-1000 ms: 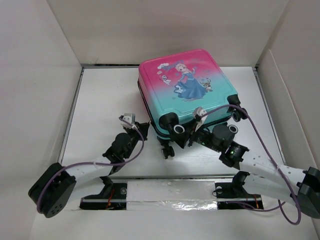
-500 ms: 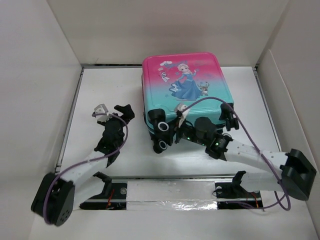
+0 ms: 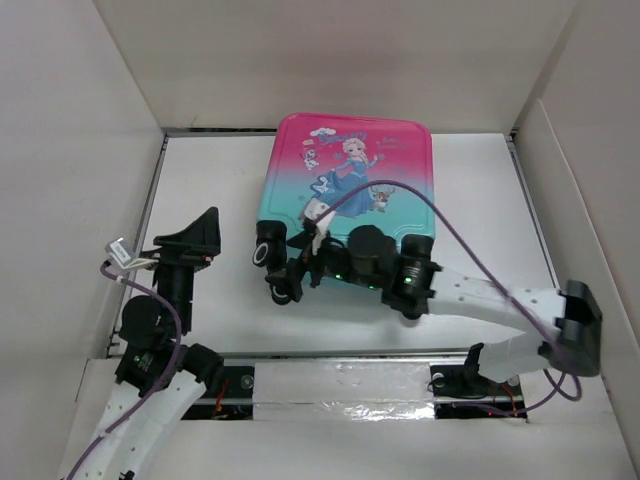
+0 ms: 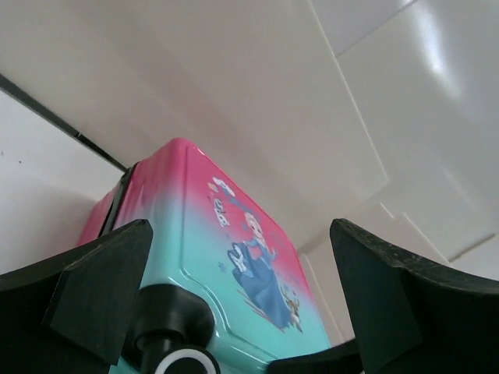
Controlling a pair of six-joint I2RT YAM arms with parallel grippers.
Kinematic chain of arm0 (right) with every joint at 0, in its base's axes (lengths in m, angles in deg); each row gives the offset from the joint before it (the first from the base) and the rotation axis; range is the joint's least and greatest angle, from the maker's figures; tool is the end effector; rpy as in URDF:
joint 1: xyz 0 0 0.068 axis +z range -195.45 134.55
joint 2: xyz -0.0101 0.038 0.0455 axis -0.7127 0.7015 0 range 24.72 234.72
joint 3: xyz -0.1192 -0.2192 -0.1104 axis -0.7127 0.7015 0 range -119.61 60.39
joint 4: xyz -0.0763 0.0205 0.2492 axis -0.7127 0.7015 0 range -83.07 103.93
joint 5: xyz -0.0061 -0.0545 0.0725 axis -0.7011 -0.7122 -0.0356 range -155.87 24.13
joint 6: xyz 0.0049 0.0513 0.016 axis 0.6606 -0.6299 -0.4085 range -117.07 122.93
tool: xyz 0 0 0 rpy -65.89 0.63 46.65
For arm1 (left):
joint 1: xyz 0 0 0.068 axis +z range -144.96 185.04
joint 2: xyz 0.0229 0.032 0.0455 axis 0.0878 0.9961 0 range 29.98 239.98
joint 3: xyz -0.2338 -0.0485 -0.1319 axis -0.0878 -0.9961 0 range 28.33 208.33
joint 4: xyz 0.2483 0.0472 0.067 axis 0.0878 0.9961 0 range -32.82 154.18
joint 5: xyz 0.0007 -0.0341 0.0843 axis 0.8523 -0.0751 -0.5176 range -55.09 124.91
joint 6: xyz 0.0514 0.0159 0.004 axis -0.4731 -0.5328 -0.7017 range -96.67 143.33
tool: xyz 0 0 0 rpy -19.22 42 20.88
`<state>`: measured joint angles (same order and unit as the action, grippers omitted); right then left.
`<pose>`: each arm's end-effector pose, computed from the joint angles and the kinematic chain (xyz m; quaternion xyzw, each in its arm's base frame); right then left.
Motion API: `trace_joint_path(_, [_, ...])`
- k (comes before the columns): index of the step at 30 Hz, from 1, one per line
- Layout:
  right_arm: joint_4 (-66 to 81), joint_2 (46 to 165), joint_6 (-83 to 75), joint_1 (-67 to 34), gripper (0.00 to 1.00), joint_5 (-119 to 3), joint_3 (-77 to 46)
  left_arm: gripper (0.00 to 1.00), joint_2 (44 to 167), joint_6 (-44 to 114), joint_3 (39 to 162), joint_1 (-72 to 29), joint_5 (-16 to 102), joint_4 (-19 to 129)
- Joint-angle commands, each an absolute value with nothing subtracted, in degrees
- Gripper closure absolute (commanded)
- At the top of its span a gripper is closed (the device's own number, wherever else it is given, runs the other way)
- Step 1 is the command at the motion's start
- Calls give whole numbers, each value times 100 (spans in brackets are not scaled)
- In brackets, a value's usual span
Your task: Pack the luggage
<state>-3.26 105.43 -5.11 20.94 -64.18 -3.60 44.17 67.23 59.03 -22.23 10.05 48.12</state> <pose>0.1345 0.3102 0.3486 -0.3724 0.6466 0.4114 0.5234 0.0761 -0.0225 0.3512 -0.2555 0.4888 -0.3874 0.7387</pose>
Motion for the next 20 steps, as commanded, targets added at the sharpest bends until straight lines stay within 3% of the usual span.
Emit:
trace_joint_path(1, [-213, 9138, -147, 2231, 0, -7008, -168, 1, 4386, 6220, 6620, -2247, 1679, 6164])
trace_joint_path(11, [1447, 4640, -603, 1854, 0, -11609, 1494, 1, 4343, 5200, 7421, -2247, 2041, 7204])
trace_joint_path(15, [2264, 3714, -990, 1608, 0, -12335, 1732, 1, 4202, 4971, 7132, -2247, 2172, 6984])
trace_joint_path(20, [2758, 3842, -1385, 1607, 0, -12344, 1864, 1, 4359, 4909, 6902, -2195, 2330, 6808])
